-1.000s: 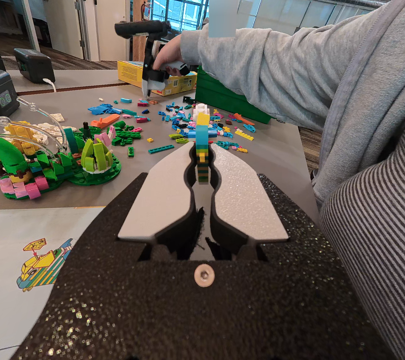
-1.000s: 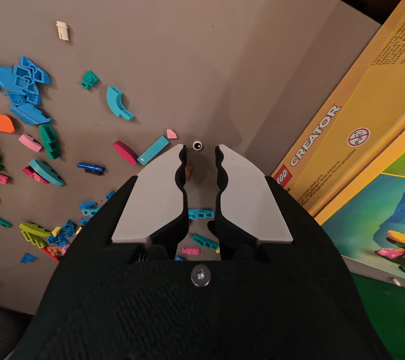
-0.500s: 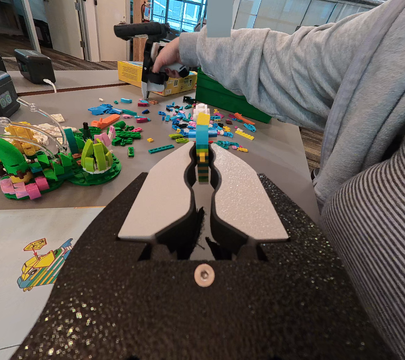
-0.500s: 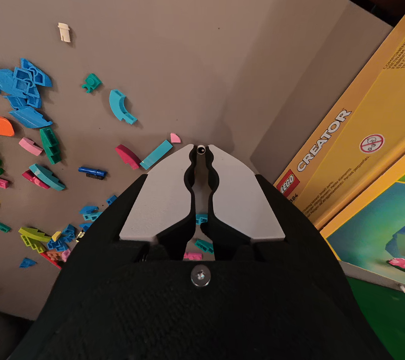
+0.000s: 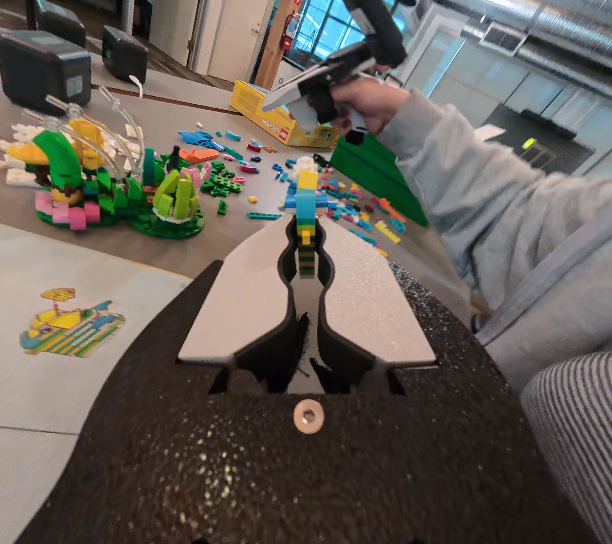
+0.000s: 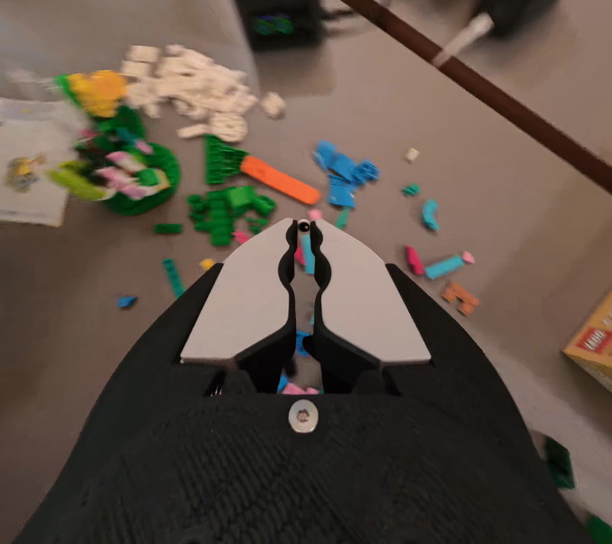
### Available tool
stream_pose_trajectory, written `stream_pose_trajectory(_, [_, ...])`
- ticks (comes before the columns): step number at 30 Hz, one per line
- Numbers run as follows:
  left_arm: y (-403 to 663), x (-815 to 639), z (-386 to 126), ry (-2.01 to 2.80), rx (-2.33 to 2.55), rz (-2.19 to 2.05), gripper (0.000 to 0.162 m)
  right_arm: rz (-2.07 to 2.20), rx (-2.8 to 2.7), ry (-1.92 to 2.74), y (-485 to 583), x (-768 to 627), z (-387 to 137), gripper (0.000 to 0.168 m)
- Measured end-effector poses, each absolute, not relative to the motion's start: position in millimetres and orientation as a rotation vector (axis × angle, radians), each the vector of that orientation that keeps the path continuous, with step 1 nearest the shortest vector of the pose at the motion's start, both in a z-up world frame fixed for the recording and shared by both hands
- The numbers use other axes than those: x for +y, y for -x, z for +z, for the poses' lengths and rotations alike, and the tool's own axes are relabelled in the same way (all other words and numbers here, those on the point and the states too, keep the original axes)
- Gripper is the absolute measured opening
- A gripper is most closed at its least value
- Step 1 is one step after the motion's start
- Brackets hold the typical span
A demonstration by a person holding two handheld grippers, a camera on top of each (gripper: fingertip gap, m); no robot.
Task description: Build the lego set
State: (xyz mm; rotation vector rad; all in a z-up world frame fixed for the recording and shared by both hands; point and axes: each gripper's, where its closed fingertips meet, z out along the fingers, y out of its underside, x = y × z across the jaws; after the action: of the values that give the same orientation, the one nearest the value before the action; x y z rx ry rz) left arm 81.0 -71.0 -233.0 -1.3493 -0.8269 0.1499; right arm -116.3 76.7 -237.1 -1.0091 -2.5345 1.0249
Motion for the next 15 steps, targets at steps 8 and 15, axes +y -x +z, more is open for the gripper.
stream_pose_trajectory(8, [-88.8,-61.7,-222.6,1.103,-0.985,-0.132,0.007,1.111,-2.450,0.220,-9.2,-12.2,-192.4,0.006])
stream_pose_trajectory(15, [-91.0,-60.6,-222.4,0.951,-1.093,-0.244,0.007,1.048,-2.381,-0.297,-76.2,-32.9,-184.5,0.006])
